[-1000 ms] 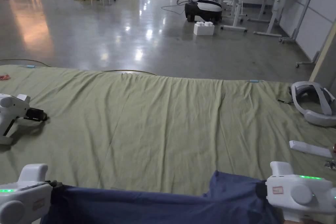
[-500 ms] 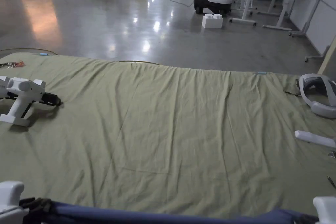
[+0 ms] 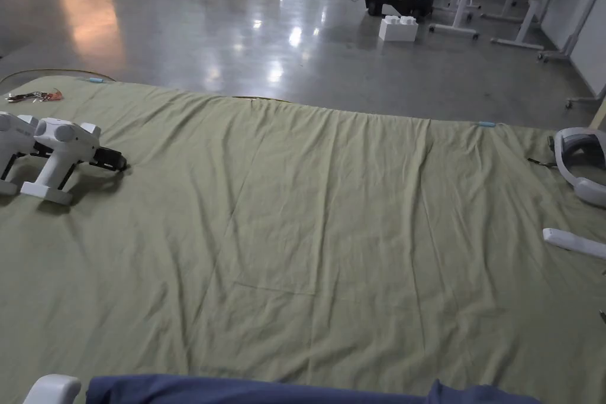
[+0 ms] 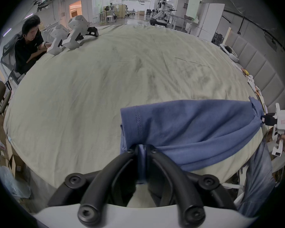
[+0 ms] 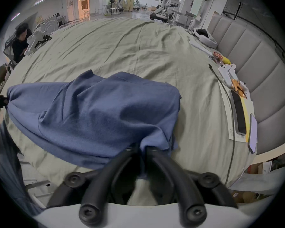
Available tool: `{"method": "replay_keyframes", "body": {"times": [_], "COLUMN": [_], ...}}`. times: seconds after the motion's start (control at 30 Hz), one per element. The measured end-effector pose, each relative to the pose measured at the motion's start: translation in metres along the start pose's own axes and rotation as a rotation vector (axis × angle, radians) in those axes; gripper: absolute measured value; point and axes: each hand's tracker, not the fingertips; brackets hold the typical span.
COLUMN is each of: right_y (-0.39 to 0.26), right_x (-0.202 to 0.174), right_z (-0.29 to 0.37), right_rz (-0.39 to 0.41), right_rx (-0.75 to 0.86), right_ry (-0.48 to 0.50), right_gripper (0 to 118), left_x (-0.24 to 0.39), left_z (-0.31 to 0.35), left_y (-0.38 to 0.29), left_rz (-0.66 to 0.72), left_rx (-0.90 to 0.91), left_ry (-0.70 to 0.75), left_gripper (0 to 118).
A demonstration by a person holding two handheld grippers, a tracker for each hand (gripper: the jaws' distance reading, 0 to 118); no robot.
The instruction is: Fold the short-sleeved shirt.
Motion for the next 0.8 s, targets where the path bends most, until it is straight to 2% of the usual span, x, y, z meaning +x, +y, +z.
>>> {"method": "replay_keyframes", "body": {"times": [0.07, 0.1, 0.23, 0.47, 0.57, 0.63, 0.67, 0.7, 0.73, 0.77, 0.8], "right_y": [0.004, 0.007, 0.033, 0.096, 0.118, 0.131, 0.136, 0.14, 0.144, 0.148, 0.151], "right_x": [-0.002, 0.0, 0.001, -0.034, -0.06, -0.077, -0.084, -0.09, -0.096, -0.102, -0.107], "right_z": [0.008, 0.017, 0.051, 0.092, 0.104, 0.11, 0.115, 0.119, 0.123, 0.128, 0.132], "right_rz": [0.007, -0.003, -0.085, -0.12, -0.122, -0.123, -0.124, -0.132, -0.141, -0.144, -0.149], "right_rx": [0.015, 0.034, 0.167, 0.531, 0.706, 0.799, 0.838, 0.885, 0.921, 0.945, 0.972], "right_ry": [-0.064, -0.053, -0.079, -0.035, -0.034, -0.045, -0.036, -0.026, -0.028, -0.039, -0.047], "right_gripper": [63, 74, 76, 77, 74, 69, 63, 55, 49, 40, 25], "left_x": [0.005, 0.008, 0.022, 0.063, 0.087, 0.101, 0.108, 0.115, 0.118, 0.122, 0.126], "left_z": [0.01, 0.015, 0.034, 0.056, 0.069, 0.075, 0.081, 0.086, 0.087, 0.09, 0.095], "left_y": [0.005, 0.009, 0.032, 0.085, 0.105, 0.113, 0.118, 0.121, 0.122, 0.123, 0.124], "left_rz": [0.016, 0.019, 0.009, 0.022, 0.008, -0.014, -0.021, -0.031, -0.042, -0.051, -0.059], "left_rx": [0.008, 0.027, 0.144, 0.417, 0.549, 0.622, 0.659, 0.696, 0.729, 0.758, 0.791], "left_ry": [-0.005, -0.009, 0.041, 0.065, 0.068, 0.08, 0.09, 0.096, 0.106, 0.133, 0.151], "left_gripper": [53, 70, 70, 70, 66, 59, 52, 34, 26, 26, 25]}}
